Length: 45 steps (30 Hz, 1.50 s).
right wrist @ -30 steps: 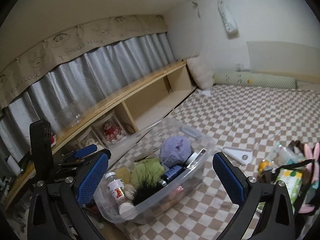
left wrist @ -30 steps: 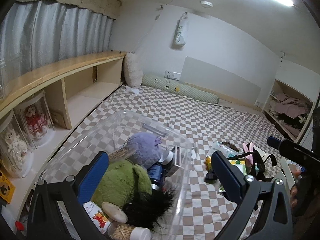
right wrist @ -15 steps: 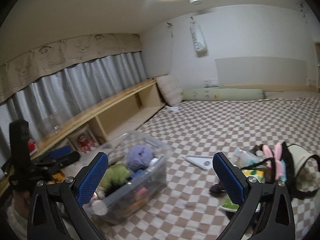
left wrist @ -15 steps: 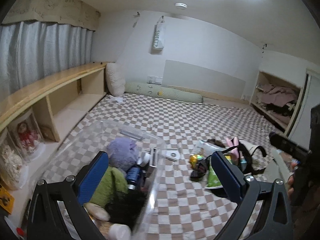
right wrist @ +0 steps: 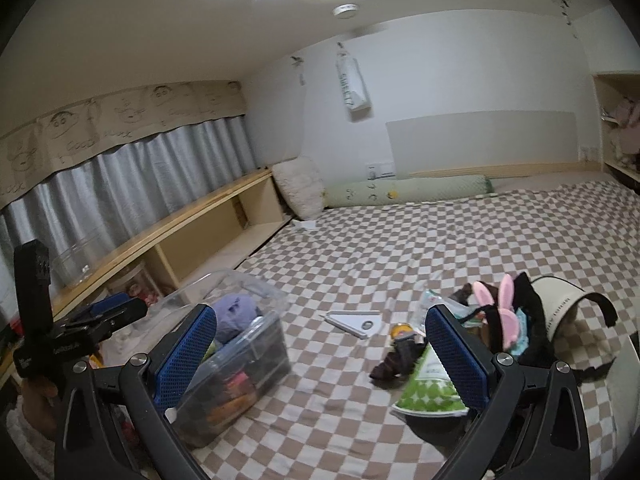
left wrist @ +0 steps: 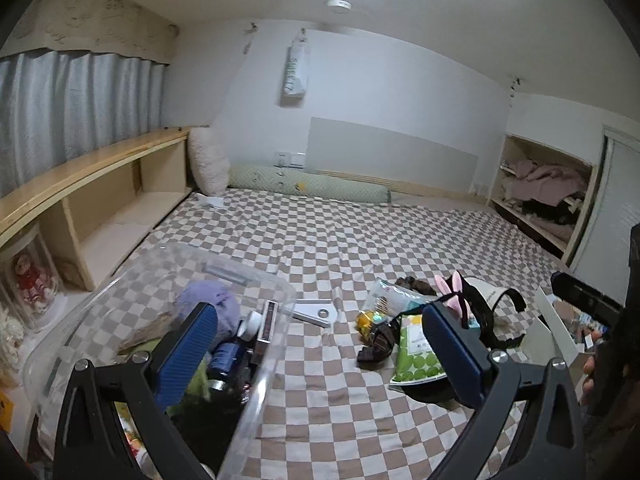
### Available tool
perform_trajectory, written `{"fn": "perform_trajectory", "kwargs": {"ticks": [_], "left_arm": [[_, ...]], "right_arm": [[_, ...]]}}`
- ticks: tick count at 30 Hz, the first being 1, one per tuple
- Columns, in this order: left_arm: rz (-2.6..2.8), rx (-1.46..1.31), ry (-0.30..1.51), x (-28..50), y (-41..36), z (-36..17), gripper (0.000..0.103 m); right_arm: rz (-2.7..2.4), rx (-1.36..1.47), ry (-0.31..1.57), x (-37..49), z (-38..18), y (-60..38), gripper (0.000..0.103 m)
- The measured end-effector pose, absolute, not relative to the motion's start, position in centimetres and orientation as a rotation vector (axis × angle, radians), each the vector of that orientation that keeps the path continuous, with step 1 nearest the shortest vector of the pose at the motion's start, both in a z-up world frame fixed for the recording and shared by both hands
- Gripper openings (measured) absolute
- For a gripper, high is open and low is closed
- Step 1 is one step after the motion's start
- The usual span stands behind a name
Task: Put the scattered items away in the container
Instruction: 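Withdraw both grippers from the box back over the bed, then move the left gripper to the white triangular opener while the right approaches the clear snack bag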
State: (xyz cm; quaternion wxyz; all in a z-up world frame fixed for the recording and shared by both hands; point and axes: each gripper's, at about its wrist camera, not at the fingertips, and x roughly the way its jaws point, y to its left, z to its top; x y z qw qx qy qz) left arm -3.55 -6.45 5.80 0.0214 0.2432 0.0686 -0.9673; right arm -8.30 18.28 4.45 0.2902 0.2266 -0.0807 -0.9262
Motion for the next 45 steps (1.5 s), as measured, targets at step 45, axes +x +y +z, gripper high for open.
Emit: {"fn": "perform_trajectory", "kwargs": {"ticks": [45], "left_arm": [[-2.706, 1.46, -0.008, -32.4, -1.8, -17.3, 0.088]], "right_arm": [[-2.567, 1.077, -0.57, -21.8, -8.1, 28.2, 0.103]]}}
